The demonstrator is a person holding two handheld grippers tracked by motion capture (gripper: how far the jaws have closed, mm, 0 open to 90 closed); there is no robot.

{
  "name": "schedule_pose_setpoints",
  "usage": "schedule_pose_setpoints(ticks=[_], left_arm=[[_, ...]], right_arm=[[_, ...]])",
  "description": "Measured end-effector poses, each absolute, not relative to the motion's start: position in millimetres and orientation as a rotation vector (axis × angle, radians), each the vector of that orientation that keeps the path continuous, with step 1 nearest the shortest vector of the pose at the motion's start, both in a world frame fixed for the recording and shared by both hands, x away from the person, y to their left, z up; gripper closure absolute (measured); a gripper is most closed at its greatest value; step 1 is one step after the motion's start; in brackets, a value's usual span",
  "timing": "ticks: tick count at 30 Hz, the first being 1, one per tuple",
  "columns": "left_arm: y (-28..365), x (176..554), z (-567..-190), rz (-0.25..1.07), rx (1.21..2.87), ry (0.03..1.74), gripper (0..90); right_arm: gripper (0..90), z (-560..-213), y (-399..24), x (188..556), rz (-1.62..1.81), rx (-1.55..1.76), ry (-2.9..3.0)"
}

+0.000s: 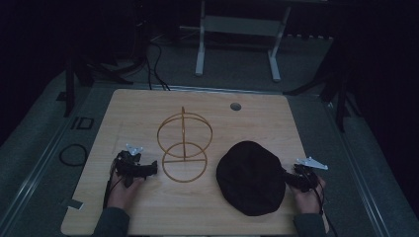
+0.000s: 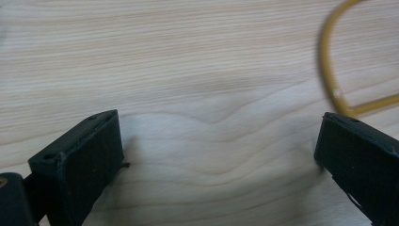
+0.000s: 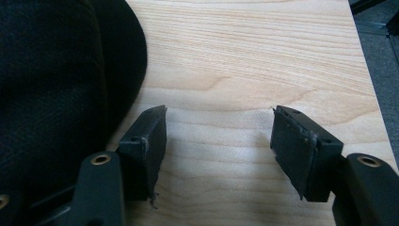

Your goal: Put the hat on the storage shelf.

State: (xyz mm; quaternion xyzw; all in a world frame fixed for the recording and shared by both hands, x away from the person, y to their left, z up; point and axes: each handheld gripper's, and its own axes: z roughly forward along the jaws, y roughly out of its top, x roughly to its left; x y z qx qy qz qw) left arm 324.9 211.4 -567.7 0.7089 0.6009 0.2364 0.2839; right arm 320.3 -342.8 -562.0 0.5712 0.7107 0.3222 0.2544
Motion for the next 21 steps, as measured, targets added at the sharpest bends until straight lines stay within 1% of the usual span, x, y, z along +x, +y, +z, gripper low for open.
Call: schedule_pose_setpoints(ticks=[10,17,21], left_arm=[[214.2,324.2,-567.7,0.634,1.894,1.614,1.2],[214.0,323.8,-567.7,0.631,1.9,1.604,1.2],[213.6,323.8,-567.8,0.628,1.902,1.599,1.2]], right_arm=[[35.2,-561.6,-342.2,318.3,0.866,1.556,1.933],[35.4,-555.2,-346.5,320.9,0.834,1.529,2.054],[41.5,-548.8,-351.2,323.7,0.81,1.538,2.133]])
